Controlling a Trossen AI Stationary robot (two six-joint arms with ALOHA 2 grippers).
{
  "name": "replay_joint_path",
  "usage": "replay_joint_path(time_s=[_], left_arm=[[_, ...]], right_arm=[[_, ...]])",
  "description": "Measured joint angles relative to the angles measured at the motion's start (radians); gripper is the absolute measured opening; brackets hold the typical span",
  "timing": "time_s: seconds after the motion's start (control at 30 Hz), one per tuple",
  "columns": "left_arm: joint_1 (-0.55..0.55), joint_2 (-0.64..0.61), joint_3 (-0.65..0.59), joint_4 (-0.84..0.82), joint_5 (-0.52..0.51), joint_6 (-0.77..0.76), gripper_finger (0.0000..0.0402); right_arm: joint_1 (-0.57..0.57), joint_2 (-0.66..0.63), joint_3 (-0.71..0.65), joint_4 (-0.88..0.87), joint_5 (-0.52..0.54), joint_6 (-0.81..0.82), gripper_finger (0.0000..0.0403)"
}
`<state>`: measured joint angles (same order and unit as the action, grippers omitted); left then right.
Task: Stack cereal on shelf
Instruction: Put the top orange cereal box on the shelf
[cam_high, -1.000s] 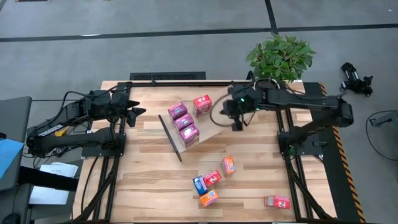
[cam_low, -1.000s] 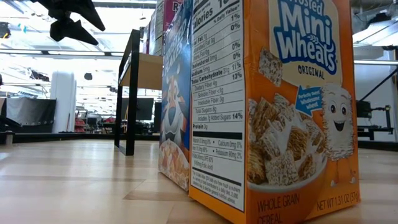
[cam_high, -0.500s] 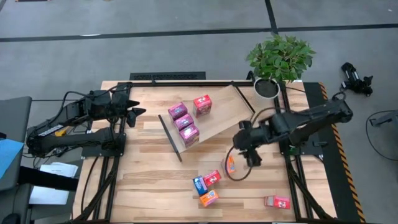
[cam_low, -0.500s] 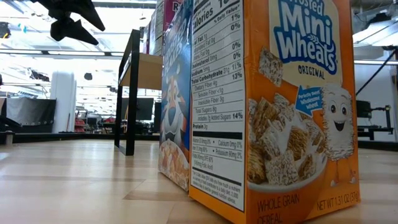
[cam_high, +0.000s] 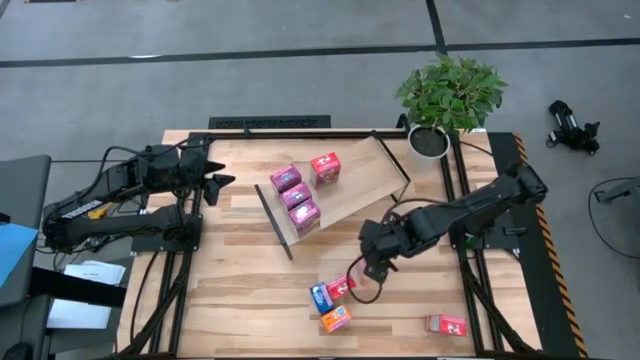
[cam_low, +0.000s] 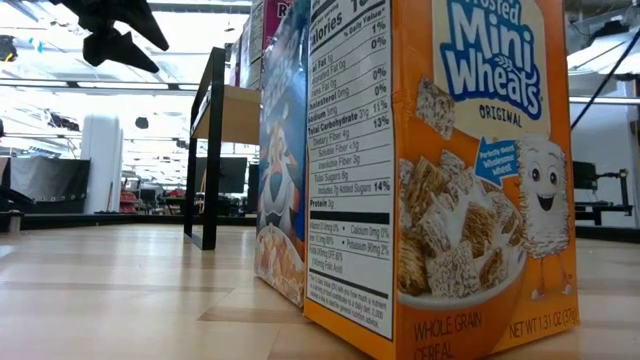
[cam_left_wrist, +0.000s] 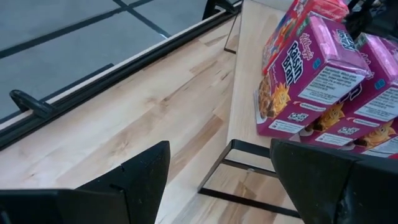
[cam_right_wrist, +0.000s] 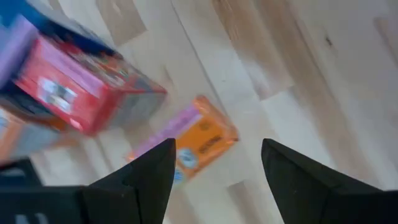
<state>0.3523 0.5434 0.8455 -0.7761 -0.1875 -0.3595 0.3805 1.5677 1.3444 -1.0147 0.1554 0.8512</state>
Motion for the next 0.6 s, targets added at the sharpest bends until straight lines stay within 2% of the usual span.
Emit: replay_joint_path(time_s=[0.27, 0.43, 0.6], left_arm=[[0.0, 0.0, 0.0, -0.022, 0.026, 0.002, 0.0268], [0.0, 0.0, 0.0, -0.032, 0.075, 0.043, 0.0268], [0.0, 0.0, 0.0, -0.038, 0.077, 0.065, 0.0268]], right_arm=[[0.028, 0.071, 0.121, -0.118, 0.003, 0.245, 0.0264], [0.047, 0.126, 0.128, -0.109, -0.004, 0.335, 0.0264], [0.044, 0.155, 0.126, -0.107, -0.004, 0.405, 0.0264]])
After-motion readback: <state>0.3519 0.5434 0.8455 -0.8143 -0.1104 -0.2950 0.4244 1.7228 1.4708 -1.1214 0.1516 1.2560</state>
